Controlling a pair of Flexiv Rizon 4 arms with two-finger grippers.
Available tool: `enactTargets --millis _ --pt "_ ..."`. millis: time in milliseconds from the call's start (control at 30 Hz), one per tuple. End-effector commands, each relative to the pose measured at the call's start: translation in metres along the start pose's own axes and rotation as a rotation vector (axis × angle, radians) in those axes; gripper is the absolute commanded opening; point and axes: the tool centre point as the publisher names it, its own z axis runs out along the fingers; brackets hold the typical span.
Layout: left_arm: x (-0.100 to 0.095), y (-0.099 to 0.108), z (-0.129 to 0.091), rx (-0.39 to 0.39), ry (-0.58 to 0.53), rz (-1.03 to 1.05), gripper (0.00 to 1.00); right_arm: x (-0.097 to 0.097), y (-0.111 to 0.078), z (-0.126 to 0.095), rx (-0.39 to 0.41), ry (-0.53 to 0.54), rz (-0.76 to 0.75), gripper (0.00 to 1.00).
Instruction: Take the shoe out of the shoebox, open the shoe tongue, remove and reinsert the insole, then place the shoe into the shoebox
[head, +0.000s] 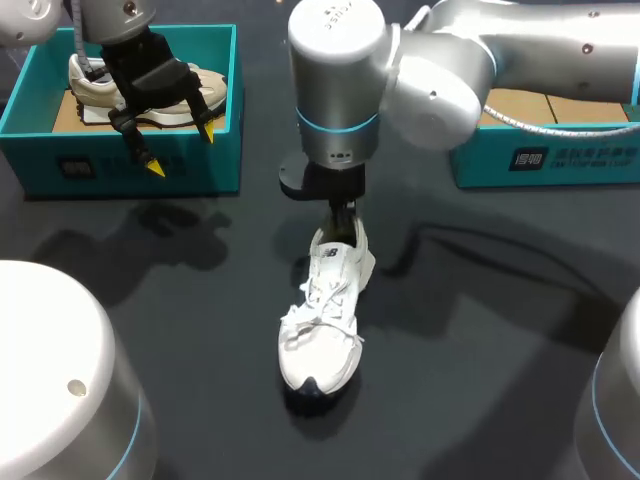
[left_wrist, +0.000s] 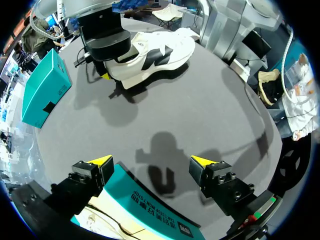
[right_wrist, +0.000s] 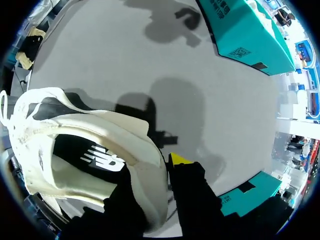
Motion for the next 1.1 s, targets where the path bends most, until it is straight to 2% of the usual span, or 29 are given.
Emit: enactTargets --millis 33,167,233,933,1100 --pt "0.001 0.000 0.000 -0.002 0.000 0.000 1.00 -0.004 -0.031 -0.070 0.009 -0.072 -0.042 0.00" --pt "0.001 0.000 0.000 -0.002 0.000 0.000 1.00 -0.020 -0.044 -0.103 0.066 -0.128 -0.110 0.00" --pt "0.001 0.000 0.000 -0.002 0.000 0.000 1.00 -0.027 -0.050 -0.116 0.030 -0.154 -0.137 0.00" --pt "0.001 0.000 0.000 -0.002 0.000 0.000 1.00 -0.027 -0.050 -0.116 0.030 -0.154 -0.137 0.00" --pt "0.001 0.000 0.000 -0.002 0.000 0.000 1.00 -0.054 -0.088 -0.135 0.056 -0.153 -0.108 0.00"
